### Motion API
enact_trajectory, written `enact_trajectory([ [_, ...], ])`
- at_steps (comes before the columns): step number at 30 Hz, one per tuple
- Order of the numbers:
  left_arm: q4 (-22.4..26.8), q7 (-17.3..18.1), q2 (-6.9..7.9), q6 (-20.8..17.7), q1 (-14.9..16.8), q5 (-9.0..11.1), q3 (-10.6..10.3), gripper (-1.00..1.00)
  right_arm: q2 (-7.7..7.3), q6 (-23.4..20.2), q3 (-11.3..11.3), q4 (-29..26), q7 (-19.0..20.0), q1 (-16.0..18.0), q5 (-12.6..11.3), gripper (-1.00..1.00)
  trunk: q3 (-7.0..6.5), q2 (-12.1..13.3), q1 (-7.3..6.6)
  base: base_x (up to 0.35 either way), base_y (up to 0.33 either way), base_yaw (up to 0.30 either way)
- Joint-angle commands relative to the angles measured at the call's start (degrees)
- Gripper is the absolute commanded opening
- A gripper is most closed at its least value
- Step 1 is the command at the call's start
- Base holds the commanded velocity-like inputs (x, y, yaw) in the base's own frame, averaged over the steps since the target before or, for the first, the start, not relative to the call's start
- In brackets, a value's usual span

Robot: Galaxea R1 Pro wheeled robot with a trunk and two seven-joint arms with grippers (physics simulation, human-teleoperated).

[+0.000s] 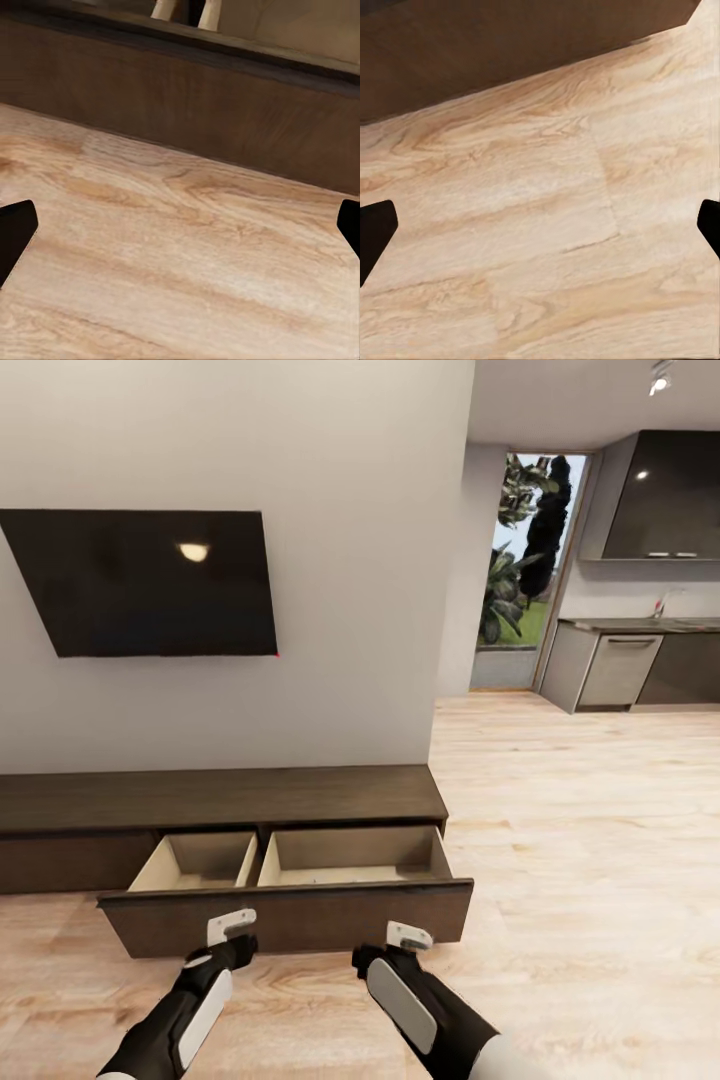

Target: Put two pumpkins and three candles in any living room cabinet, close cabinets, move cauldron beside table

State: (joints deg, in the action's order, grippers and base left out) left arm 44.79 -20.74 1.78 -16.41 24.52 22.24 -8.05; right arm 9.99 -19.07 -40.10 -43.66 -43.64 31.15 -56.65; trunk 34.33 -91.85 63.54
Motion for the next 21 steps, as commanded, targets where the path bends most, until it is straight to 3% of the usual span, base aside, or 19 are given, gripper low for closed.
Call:
enact_trajectory([
  [1, -0.69, 0.00, -0.01, 1.09, 0.00, -0.11, -0.31, 1.00, 0.00, 3.08, -0.76, 1.96, 2.79, 0.01, 1.48, 1.00, 0.18, -0.42, 0.23, 0.000, 0.000, 0.000],
  [6, -2.31, 0.00, -0.11, 5.51, 0.00, -0.28, -1.08, 1.00, 0.00, 13.29, -1.99, 7.18, 9.52, -0.03, 7.29, 1.00, 1.08, -2.42, 1.32, 0.000, 0.000, 0.000],
  [10, -3.90, 0.00, -0.14, 7.87, 0.00, -0.47, -1.22, 1.00, 0.00, 21.53, -2.22, 14.19, 11.26, -0.03, 8.81, 1.00, 1.80, -4.03, 2.20, 0.000, 0.000, 0.000],
  [12, -5.72, 0.00, -0.23, 10.55, 0.00, -1.81, -2.31, 1.00, 0.00, 27.85, -2.40, 18.37, 13.26, -0.03, 9.31, 1.00, 2.16, -4.83, 2.64, 0.000, 0.000, 0.000],
  [16, -7.64, 0.00, -0.27, 15.05, 0.00, -4.33, -4.11, 1.00, 0.00, 33.00, -2.64, 20.31, 18.90, -0.01, 11.35, 1.00, 2.87, -6.43, 3.52, 0.000, 0.000, 0.000],
  [18, -8.55, 0.00, -0.28, 17.27, 0.00, -5.15, -4.56, 1.00, -0.03, 34.32, -2.61, 20.76, 23.23, 0.12, 13.91, 1.00, 3.23, -7.24, 3.96, 0.000, 0.000, 0.000],
  [21, -9.11, 0.00, -0.28, 18.58, 0.00, -5.57, -4.79, 1.00, -2.20, 35.11, -2.32, 20.99, 26.95, 0.14, 16.01, 1.00, 3.77, -8.44, 4.62, 0.000, 0.000, 0.000],
])
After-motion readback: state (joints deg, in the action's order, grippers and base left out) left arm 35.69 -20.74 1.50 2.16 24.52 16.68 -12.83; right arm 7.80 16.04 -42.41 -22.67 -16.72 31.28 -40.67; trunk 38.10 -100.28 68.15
